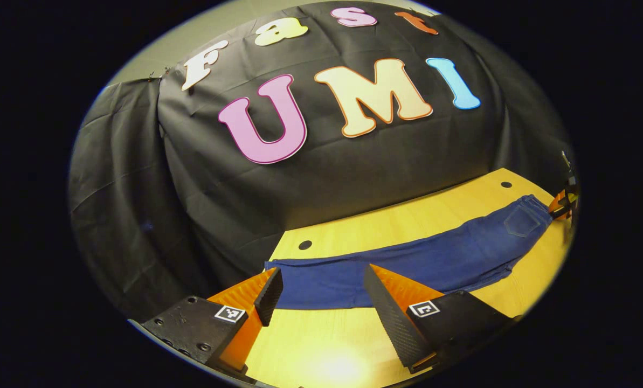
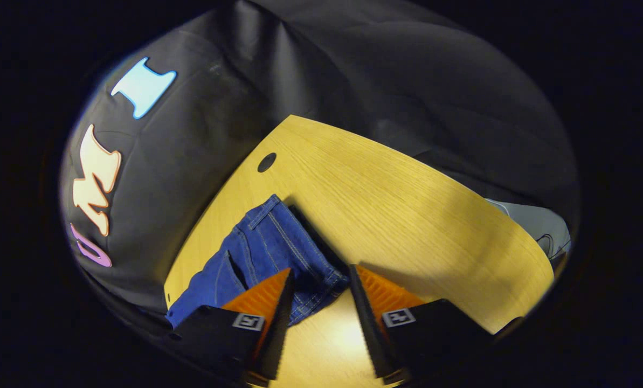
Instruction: Grasp the waist and the cuffs of the jeans and fold them to make the two legs overlap; first hold the waist and fold one-third of the jeans toward the cuffs, then hold the cuffs and fold the remaining one-third in the same direction to finish folding.
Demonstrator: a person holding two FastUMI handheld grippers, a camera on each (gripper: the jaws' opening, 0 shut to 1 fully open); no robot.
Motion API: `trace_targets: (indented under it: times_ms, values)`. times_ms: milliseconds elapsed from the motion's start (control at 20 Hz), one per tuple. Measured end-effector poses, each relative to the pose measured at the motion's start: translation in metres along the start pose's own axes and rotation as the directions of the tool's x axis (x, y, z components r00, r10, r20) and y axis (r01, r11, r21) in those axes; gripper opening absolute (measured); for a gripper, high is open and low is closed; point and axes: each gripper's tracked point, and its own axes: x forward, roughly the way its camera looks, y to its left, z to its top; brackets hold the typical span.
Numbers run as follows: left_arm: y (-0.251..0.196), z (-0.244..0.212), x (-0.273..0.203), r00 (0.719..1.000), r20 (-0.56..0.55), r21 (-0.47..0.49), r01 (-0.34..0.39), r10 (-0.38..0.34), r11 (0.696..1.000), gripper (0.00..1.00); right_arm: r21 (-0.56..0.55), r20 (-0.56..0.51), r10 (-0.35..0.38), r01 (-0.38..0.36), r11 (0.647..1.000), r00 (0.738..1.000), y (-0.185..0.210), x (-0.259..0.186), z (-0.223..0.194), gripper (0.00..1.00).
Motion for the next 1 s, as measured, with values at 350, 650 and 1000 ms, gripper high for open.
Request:
trace_targets:
  times_ms: [350, 650, 1000]
  values:
    - [-0.001, 0.000, 0.006, 0.999, -0.047, -0.001, 0.017, -0.017, 1.000, 0.94, 0.028, -0.047, 0.042, -0.041, 0.999, 0.998, -0.003, 0.001, 0.004, 0.04]
    - [-0.009, 0.012, 0.004, 0.999, -0.025, -0.002, 0.044, -0.044, 0.999, 0.94, -0.109, 0.158, 0.084, -0.067, 0.992, 0.984, 0.013, -0.030, 0.055, 0.03]
    - [-0.018, 0.013, 0.024, 0.991, 0.012, -0.049, 0.134, -0.134, 0.990, 0.94, -0.230, 0.307, 0.139, -0.069, 0.971, 0.941, 0.054, -0.080, 0.105, 0.03]
